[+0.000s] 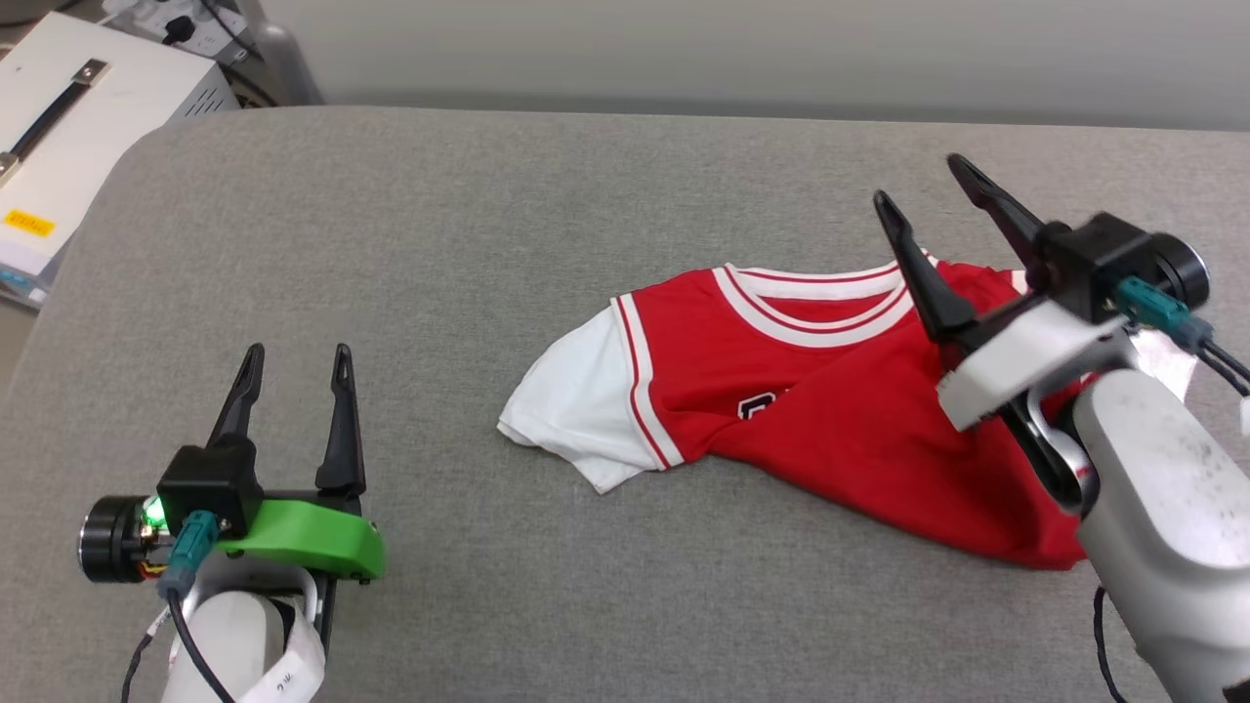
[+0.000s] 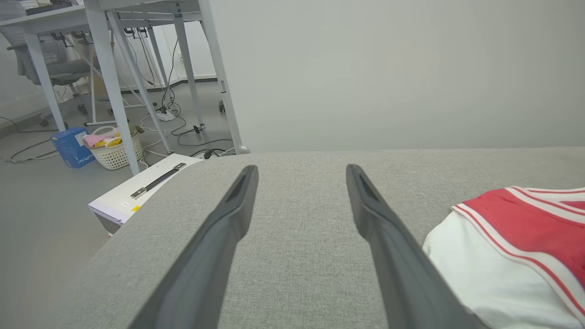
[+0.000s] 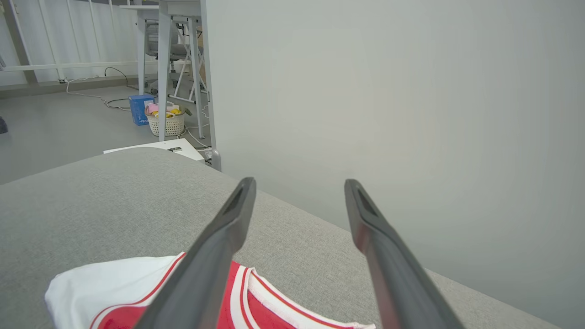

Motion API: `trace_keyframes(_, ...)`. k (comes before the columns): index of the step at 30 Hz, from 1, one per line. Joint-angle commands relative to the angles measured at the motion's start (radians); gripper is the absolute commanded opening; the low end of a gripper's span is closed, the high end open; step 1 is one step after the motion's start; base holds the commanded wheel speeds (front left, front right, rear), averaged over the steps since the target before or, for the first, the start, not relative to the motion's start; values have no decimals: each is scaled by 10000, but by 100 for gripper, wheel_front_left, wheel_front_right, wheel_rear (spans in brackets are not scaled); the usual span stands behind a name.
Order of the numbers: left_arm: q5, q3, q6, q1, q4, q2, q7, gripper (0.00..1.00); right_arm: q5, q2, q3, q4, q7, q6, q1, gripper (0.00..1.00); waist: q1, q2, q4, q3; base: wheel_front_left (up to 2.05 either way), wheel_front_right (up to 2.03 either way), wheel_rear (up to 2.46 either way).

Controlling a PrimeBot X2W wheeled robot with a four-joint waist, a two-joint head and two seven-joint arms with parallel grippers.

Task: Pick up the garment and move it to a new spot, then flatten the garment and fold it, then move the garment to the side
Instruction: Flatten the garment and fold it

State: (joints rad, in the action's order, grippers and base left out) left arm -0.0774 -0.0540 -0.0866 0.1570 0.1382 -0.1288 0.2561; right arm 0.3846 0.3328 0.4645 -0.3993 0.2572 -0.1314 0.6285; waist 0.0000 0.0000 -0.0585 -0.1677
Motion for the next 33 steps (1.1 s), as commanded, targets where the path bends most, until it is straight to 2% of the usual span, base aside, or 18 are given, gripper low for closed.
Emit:
trace_keyframes(1, 21, 79, -130, 349, 143, -209, 57, 100, -366, -115, -541, 363, 42, 7, -658, 100, 0, 0, 413, 347, 0, 0, 0)
trace_keyframes(6, -242, 691, -376, 1242, 890, -891, -84, 100, -1270, -513, -2439, 1422, 43, 7, -2324, 100, 0, 0, 675, 464, 0, 0, 0)
trace_keyframes(9, -551, 1477, -428, 2020, 1131, -1390, -764, 100, -1635, -706, -3313, 1899, 44, 7, -3187, 100, 0, 0, 770, 438, 0, 0, 0)
trace_keyframes(12, -1322, 2497, -435, 2708, 1141, -1947, -1681, 100, -1831, -877, -3876, 2219, 44, 7, -3862, 100, 0, 0, 847, 364, 0, 0, 0)
trace_keyframes(19, -4160, 4242, -439, 4164, 1137, -3276, -5069, 100, -2199, -1271, -4626, 2708, 45, 7, -4668, 100, 0, 0, 1066, 100, 0, 0, 0)
trace_keyframes(25, -6206, 5530, -440, 4980, 1225, -3989, -8138, 100, -2338, -1483, -4821, 2932, 45, 7, -4736, 100, 0, 0, 1216, -203, 0, 0, 0)
trace_keyframes(29, -6912, 6428, -440, 5324, 1334, -4287, -9503, 100, -2409, -1487, -4792, 2986, 45, 7, -4583, 100, 0, 0, 1290, -470, 0, 0, 0)
trace_keyframes(33, -7195, 7219, -440, 5587, 1661, -4357, -10203, 100, -2438, -1493, -4742, 3004, 45, 7, -4364, 100, 0, 0, 1357, -775, 0, 0, 0)
